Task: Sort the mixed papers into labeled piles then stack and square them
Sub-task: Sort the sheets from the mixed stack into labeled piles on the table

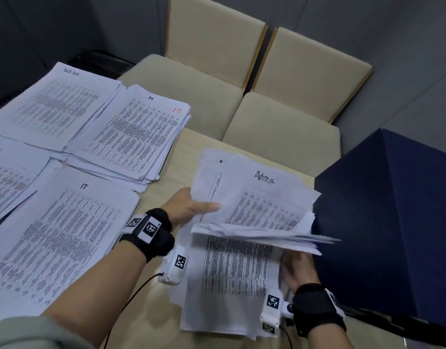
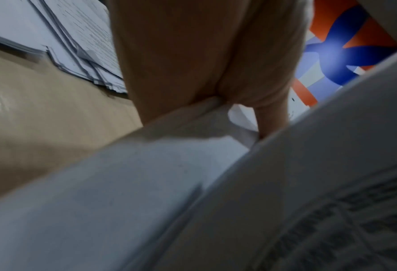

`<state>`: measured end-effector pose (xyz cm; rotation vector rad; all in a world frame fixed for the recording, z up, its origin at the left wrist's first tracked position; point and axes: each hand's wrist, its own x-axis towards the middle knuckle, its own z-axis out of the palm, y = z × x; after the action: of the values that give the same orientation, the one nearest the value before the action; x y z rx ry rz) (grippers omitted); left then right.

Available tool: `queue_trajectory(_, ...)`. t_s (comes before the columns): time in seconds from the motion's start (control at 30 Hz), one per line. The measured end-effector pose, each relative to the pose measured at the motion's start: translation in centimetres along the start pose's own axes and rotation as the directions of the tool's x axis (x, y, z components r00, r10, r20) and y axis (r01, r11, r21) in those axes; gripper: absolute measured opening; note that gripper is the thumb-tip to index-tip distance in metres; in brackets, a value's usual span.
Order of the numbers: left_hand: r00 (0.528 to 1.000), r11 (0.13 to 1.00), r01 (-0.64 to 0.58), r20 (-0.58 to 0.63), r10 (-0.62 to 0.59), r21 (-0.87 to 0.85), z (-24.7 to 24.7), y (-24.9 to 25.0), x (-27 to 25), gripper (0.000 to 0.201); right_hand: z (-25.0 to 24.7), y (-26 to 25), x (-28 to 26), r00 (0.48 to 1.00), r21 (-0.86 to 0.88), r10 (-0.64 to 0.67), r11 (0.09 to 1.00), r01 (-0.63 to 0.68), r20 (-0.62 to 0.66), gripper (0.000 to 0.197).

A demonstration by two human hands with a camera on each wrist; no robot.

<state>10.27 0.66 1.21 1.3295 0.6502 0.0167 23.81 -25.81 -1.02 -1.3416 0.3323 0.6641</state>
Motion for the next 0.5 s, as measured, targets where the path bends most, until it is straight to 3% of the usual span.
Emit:
queue_trajectory(0.07, 0.995, 0.999, 0.026, -0.094, -0.024, 0.020, -0.4, -0.5, 0.2, 0.066, 0.0, -0.3, -0.8, 0.997, -0.047, -0.069, 0.996, 0.071, 0.036, 0.026)
queue_trajectory(0.17, 0.990, 0.999, 0.007, -0.142, -0.012, -0.032, -0.5, -0.8, 0.1, 0.046, 0.2, -0.3, -1.0, 0.994, -0.119, -0.092, 0.989, 0.084, -0.060, 0.029)
queue_trajectory(0.23, 0.974, 0.999, 0.036, -0.223, -0.041, -0.025, -0.4, -0.8, 0.1, 0.060, 0.5, -0.3, -1.3, 0.983, -0.058, -0.164, 0.985, 0.160, -0.077, 0.025)
queue_trajectory(0.27, 0.969, 1.000, 0.024, -0.245, -0.028, -0.019, -0.4, -0.9, 0.0, 0.063, 0.5, -0.3, -1.2, 0.976, -0.044, -0.202, 0.979, 0.199, -0.077, 0.036)
queue_trajectory(0.33, 0.970, 1.000, -0.006, -0.242, 0.005, -0.003, -0.6, -1.3, 0.2, 0.055, 0.6, -0.7, -1.6, 0.978, -0.032, -0.195, 0.981, 0.193, -0.079, 0.045)
queue_trajectory(0.43, 0.958, 0.997, -0.035, -0.286, 0.012, -0.075, -0.4, -1.2, 0.1, 0.035, 0.3, -1.0, -1.9, 0.977, -0.078, -0.197, 0.978, 0.191, -0.077, 0.027)
queue_trajectory(0.5, 0.951, 0.989, -0.066, -0.308, 0.021, -0.135, 0.0, -0.9, 0.1, 0.028, 0.0, -1.2, -2.0, 0.983, -0.160, -0.176, 0.973, 0.164, -0.060, 0.025)
